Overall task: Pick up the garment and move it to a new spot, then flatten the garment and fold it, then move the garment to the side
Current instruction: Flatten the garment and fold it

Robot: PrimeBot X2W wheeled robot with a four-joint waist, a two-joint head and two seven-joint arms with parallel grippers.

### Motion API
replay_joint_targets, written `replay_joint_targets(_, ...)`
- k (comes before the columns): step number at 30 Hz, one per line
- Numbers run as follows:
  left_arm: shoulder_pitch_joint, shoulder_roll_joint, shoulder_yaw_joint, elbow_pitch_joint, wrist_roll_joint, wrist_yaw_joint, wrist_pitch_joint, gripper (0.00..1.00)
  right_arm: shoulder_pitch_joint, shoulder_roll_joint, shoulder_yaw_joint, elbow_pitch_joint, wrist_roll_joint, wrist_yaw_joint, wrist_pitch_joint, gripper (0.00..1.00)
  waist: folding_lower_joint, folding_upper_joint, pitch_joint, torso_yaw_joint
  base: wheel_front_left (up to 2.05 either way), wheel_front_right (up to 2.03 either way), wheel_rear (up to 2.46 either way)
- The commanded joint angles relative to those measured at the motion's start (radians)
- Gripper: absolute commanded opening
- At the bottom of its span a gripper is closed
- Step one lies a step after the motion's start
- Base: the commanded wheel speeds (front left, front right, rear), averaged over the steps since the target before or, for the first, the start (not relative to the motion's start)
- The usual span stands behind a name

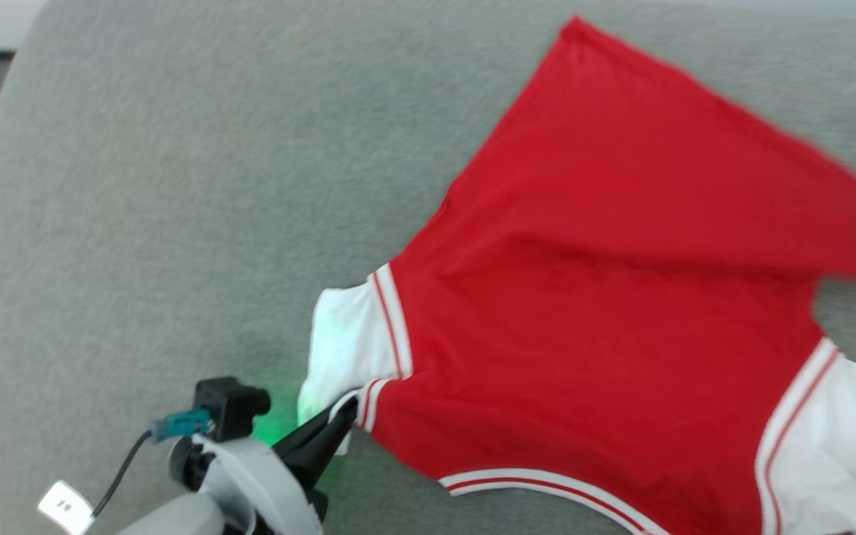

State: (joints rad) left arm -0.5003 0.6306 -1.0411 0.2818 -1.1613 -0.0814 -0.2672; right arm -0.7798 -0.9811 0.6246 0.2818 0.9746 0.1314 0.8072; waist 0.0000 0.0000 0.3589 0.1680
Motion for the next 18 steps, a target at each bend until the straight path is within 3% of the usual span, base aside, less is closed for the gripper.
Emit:
replay_joint_targets(1, 0.033, 0.015, 0.004, 0.0, 0.001, 0.015, 0.006, 0.0, 0.069, -0.013, 0.003, -0.037, 0.013, -0.002, -0.013, 0.0, 0.0, 0.0, -0.065, -0.073, 0.0, 0.0, 0.0)
replay_joint_targets(5, 0.063, 0.034, 0.024, -0.033, -0.001, 0.034, 0.004, 0.0, 0.275, -0.057, -0.018, -0.16, 0.051, -0.002, -0.052, 0.0, 0.0, 0.0, -0.079, -0.102, 0.0, 0.0, 0.0)
replay_joint_targets(10, 0.08, 0.052, 0.046, -0.051, 0.007, 0.055, 0.004, 0.0, 0.511, -0.054, -0.044, -0.265, 0.046, -0.002, -0.079, 0.0, 0.0, 0.0, -0.085, -0.128, 0.0, 0.0, 0.0)
replay_joint_targets(18, 0.096, 0.056, 0.069, -0.057, 0.012, 0.057, 0.004, 0.0, 0.713, 0.064, -0.098, -0.353, -0.023, -0.002, -0.079, 0.0, 0.0, 0.0, -0.087, -0.157, 0.0, 0.0, 0.0)
